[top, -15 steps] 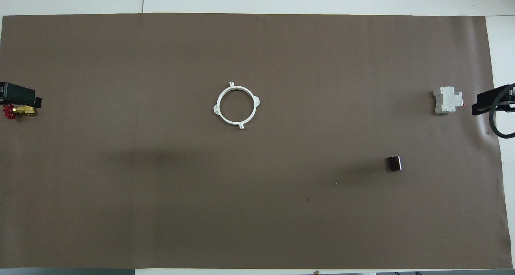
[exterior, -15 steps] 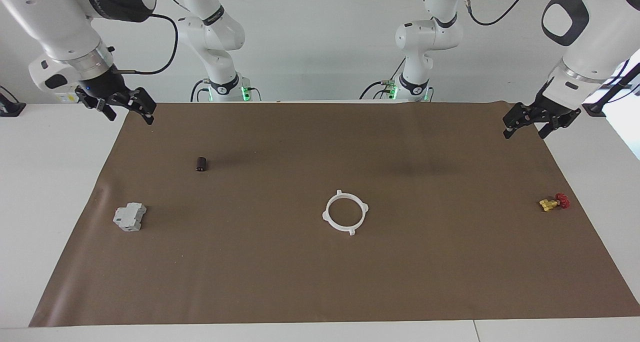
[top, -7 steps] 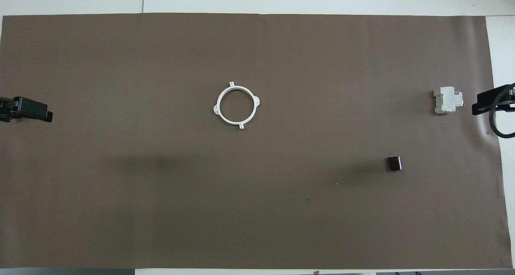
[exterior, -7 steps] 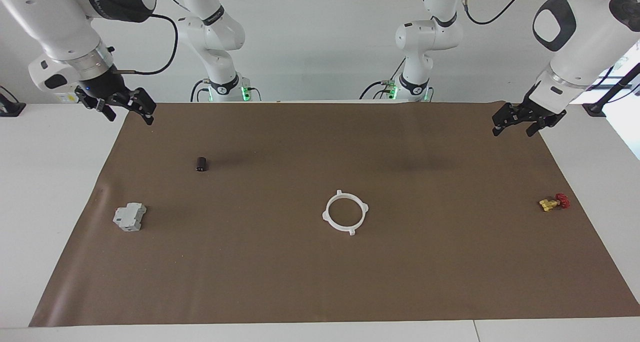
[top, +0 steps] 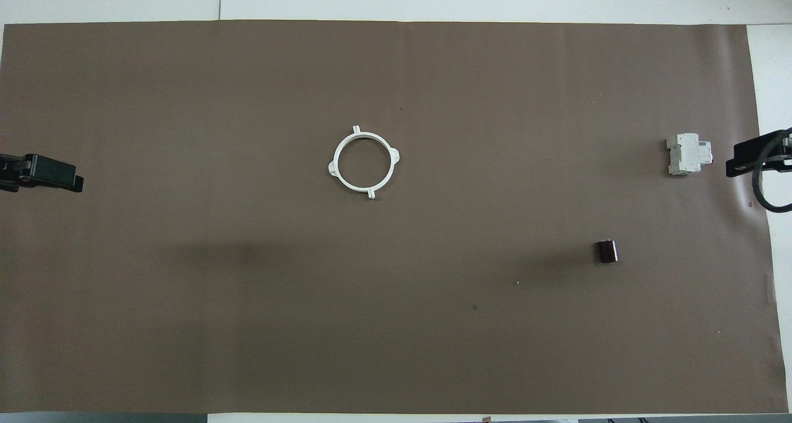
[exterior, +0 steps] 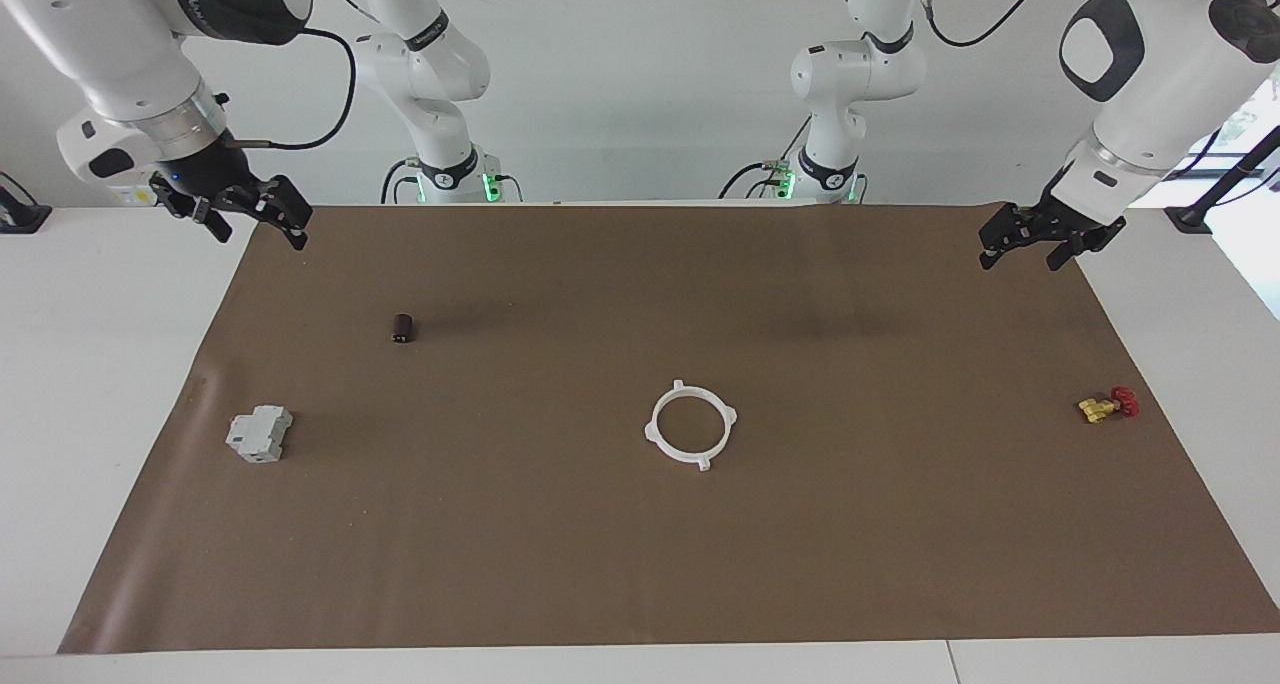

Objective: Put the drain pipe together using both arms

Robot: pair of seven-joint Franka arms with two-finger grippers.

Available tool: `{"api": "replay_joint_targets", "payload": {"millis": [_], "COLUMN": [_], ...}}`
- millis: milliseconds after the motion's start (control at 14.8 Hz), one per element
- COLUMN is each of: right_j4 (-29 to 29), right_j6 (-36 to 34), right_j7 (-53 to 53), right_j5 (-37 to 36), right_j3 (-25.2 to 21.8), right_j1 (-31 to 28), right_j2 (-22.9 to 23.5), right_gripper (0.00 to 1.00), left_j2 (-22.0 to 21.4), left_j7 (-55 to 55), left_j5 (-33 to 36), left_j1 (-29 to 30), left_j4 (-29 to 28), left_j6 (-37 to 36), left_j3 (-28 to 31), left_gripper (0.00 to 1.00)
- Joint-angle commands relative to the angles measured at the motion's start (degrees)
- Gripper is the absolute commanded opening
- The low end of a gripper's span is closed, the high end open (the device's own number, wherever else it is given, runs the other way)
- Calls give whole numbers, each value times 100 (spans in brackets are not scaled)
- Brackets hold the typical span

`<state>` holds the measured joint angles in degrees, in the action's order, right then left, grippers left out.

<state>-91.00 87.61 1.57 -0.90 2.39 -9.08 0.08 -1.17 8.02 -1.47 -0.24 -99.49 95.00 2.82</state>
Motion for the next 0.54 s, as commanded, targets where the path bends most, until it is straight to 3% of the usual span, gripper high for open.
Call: {"api": "replay_joint_targets", "payload": {"millis": [0,472], "right_j4": [-111,-111], "right_j6": [81,81], "right_j7": [-60,-60], "right_j5": [107,107], "right_j3": [-2,-2], "right_j1": [-32,-24], "right_j2": [-87,-78], "right_gripper": [100,100], "left_j2": [-155,-155], "left_j7": [-133,-363], "left_j5": [15,287], "left_j1": [-28,-46], "left_j4": [-168,-159], "left_j6": [159,291], "left_j3": [26,-18], "left_gripper": [100,100]}}
